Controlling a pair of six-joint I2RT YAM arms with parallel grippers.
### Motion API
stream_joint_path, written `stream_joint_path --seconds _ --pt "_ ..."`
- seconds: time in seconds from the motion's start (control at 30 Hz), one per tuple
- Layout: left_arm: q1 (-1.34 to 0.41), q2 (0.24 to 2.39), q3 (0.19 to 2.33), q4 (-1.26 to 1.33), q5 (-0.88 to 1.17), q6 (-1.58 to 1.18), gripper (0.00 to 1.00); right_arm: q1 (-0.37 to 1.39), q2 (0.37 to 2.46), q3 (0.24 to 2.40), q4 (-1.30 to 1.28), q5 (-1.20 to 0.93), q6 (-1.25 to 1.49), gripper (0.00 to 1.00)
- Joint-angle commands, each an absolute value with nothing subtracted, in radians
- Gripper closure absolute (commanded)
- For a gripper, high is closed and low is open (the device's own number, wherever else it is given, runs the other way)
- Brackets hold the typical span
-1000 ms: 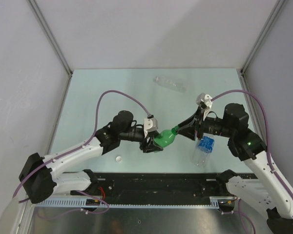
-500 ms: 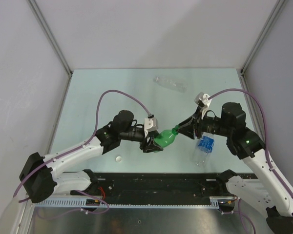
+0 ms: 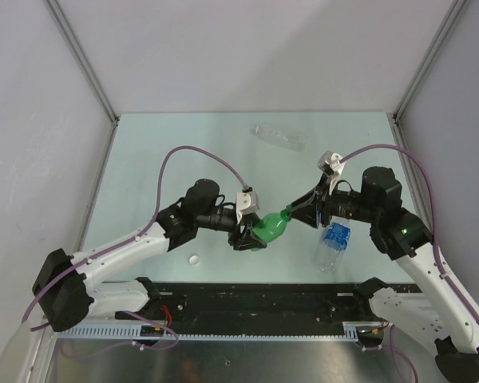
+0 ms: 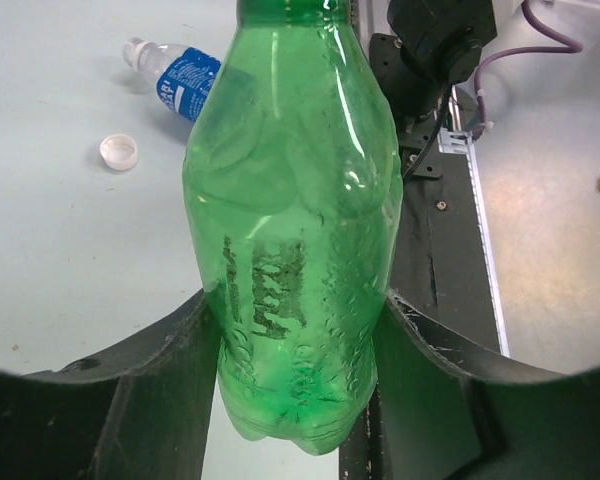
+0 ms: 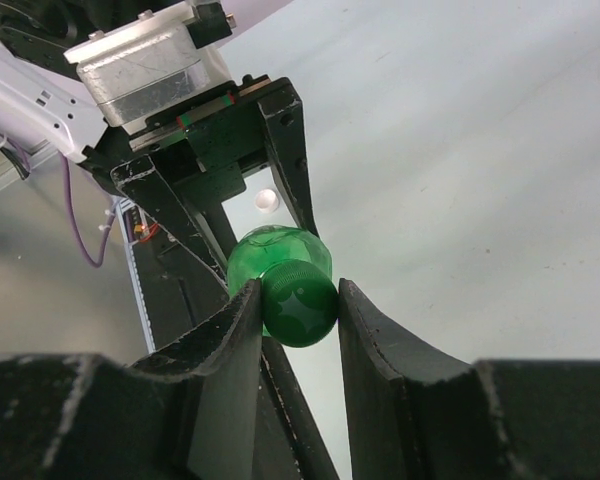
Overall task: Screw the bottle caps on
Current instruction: Screw the bottle cap onto the plastic bottle.
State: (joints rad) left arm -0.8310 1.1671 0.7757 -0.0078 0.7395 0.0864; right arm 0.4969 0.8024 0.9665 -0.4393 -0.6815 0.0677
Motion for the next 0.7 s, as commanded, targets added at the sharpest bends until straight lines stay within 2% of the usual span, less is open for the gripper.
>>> stream_joint_path --seconds 0.0,0.67 --pt "-0.831 1.167 0.844 0.051 0.797 0.062 1.00 0.522 0.812 1.003 -0.450 -0.740 0.040 0.64" --pt "-0.810 1.170 0.893 0.043 0.925 0.052 1.00 0.677 0.903 1.036 -0.631 -0.624 -0.087 0.69"
